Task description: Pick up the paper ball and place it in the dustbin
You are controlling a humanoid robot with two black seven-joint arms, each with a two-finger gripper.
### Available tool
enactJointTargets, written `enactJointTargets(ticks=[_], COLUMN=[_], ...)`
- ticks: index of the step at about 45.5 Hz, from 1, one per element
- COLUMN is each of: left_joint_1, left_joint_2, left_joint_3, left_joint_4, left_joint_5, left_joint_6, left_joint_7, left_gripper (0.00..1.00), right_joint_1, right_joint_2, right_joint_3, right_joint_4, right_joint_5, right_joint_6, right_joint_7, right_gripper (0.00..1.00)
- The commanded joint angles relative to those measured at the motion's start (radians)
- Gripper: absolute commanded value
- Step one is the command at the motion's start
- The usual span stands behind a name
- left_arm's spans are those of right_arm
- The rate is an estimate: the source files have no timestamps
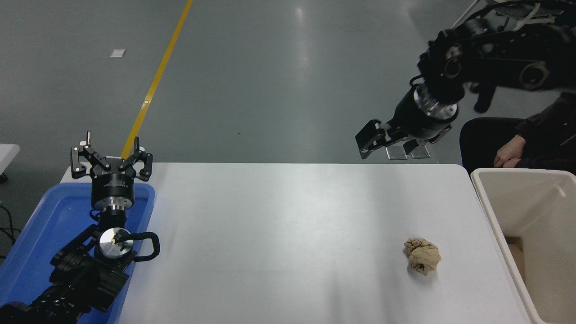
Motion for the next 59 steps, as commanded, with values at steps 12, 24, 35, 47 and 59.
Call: enactJointTargets(ticks=[12, 24, 35, 47, 59], left_joint_1=[0.000, 0.000, 0.000, 0.000, 0.000], left_joint_2=[0.000, 0.000, 0.000, 0.000, 0.000], left_joint_3=[0.000, 0.000, 0.000, 0.000, 0.000], left_joint_4=[0.000, 0.000, 0.000, 0.000, 0.000], left_joint_5=[0.000, 0.001, 0.001, 0.001, 0.003], left_joint_6=[-0.001, -0.001, -0.001, -0.001, -0.001], left_joint_7=[-0.001, 0.000, 0.000, 0.002, 0.002], left_gripper=[0.99, 0.99, 0.99, 0.99, 0.99], right_joint_1=[0.194, 0.207, 0.086, -0.223, -0.529], right_joint_2=[-0.246, -0.266, -0.160, -0.088, 0.012], right_joint_3=[-0.004, -0.090, -0.248, -0.207, -0.110], right_joint_4=[0.044, 0.187, 0.296, 0.284, 0.158], right_joint_5=[-0.071, -0.087, -0.090, -0.137, -0.144], right_joint_6=[0.008, 0.008, 0.008, -0.200, -0.375], right_joint_7=[-0.040, -0.040, -0.040, -0.040, -0.040], right_gripper=[1.00, 1.00, 1.00, 1.00, 1.00])
